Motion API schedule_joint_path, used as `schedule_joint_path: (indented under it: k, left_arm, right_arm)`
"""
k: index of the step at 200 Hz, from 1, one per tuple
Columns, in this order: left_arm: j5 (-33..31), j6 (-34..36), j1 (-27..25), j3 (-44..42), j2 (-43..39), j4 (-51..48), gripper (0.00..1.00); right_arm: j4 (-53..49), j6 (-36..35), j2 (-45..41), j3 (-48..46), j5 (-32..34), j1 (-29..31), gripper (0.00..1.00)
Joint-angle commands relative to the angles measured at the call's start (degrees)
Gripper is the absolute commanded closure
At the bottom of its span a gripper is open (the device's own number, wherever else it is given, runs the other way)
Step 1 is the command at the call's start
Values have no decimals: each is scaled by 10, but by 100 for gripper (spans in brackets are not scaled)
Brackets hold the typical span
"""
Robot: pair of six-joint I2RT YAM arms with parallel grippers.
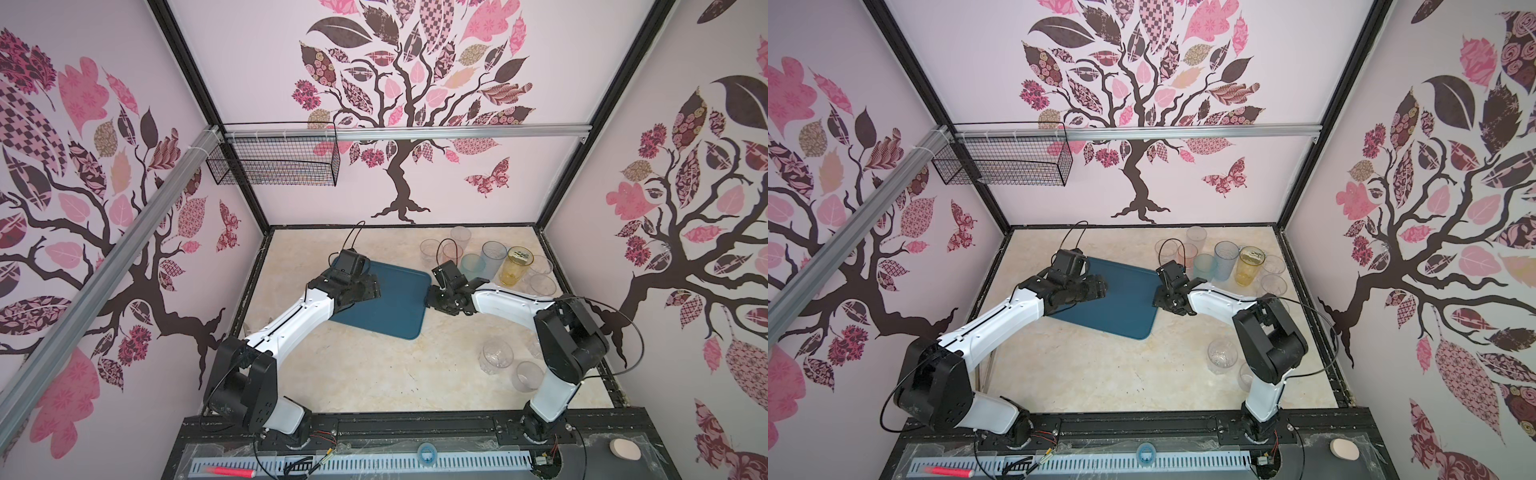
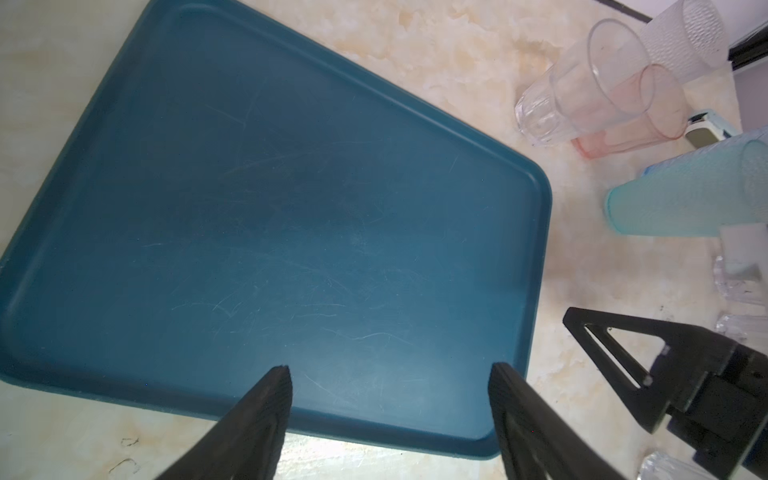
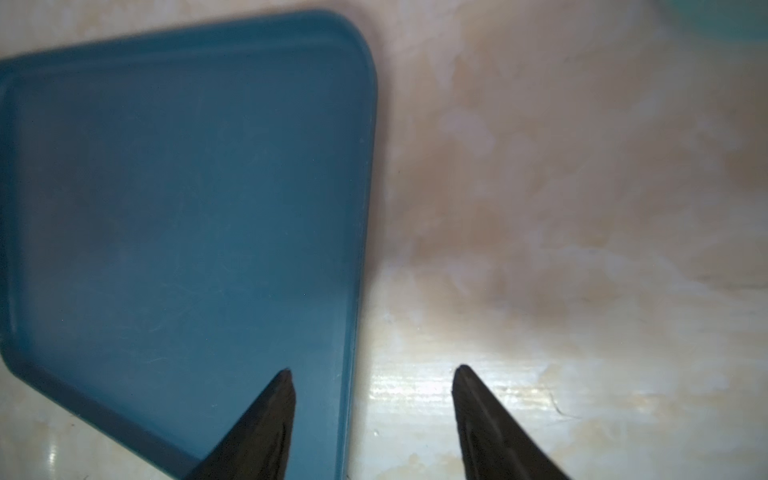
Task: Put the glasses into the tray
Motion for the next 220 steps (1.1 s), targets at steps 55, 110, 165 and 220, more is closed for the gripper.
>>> schedule_joint_path:
  k: [55, 110, 165, 220]
  left_arm:
    - [17, 16, 41, -35, -47, 16, 21]
    - [5, 39, 52, -28, -75, -5, 21]
    - [19, 33, 69, -56, -92, 10, 21]
    - [53, 3, 69, -80, -86, 33, 21]
  right_arm:
    - [-39, -28, 111, 74, 8, 19, 60]
    - [-121, -129, 167, 148, -36, 19, 91]
    - [-204, -211, 154, 147, -9, 17, 99]
    - [-186, -228, 133, 113, -15, -13, 100]
